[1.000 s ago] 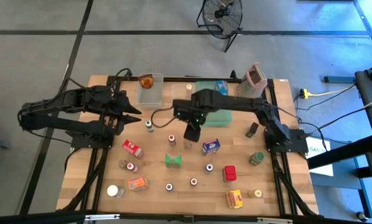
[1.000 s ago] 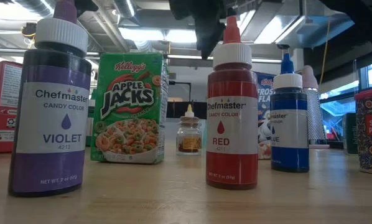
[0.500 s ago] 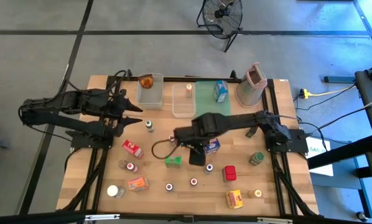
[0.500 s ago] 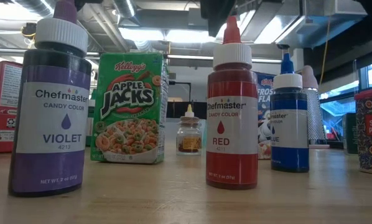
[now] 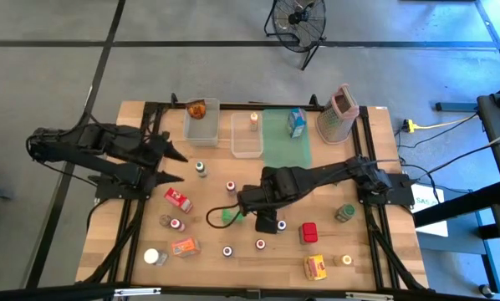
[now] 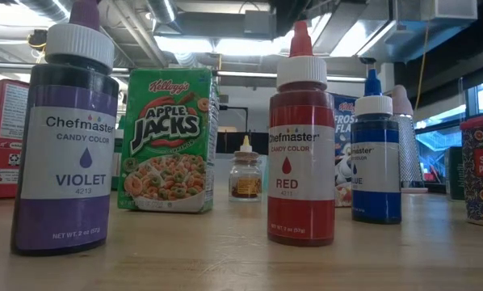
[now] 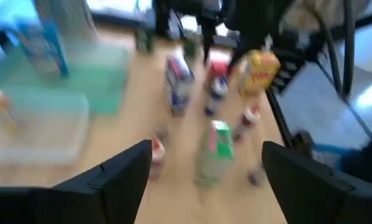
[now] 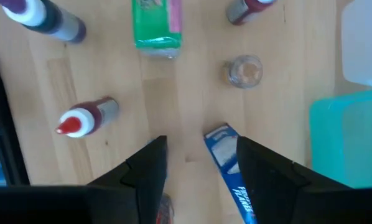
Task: Pick & Place Kitchen Items
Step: Put the brown seasoning bottle into the gray bin
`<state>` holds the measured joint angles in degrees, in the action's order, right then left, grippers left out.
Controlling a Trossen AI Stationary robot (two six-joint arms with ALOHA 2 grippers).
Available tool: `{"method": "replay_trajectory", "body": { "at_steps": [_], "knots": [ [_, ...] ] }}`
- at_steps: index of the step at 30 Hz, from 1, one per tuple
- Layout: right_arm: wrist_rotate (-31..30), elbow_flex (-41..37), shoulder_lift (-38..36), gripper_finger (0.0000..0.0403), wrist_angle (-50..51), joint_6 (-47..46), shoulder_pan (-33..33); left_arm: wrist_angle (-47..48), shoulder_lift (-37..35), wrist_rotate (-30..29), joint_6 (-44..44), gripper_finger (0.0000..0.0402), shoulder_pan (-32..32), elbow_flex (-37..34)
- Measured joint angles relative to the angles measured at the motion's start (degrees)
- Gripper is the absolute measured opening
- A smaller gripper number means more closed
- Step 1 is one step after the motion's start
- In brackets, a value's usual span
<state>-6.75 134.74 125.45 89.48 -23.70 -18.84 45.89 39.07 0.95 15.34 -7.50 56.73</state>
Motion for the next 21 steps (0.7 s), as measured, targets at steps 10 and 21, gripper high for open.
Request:
{"method": "replay_trajectory", "body": {
  "at_steps": [10, 21],
  "knots": [
    [-3.2, 0.0, 0.0, 0.0195, -10.5, -4.1, -4.5, 1.5, 0.6, 11.2, 15.3, 0.0299, -9.3, -1.4],
    [-10.1, 0.0, 0.1, 0.0195, -24.7, -4.6, -10.7, 6.2, 1.0, 4.6, 31.4, 0.0299, -22.5, -1.4]
  ]
}}
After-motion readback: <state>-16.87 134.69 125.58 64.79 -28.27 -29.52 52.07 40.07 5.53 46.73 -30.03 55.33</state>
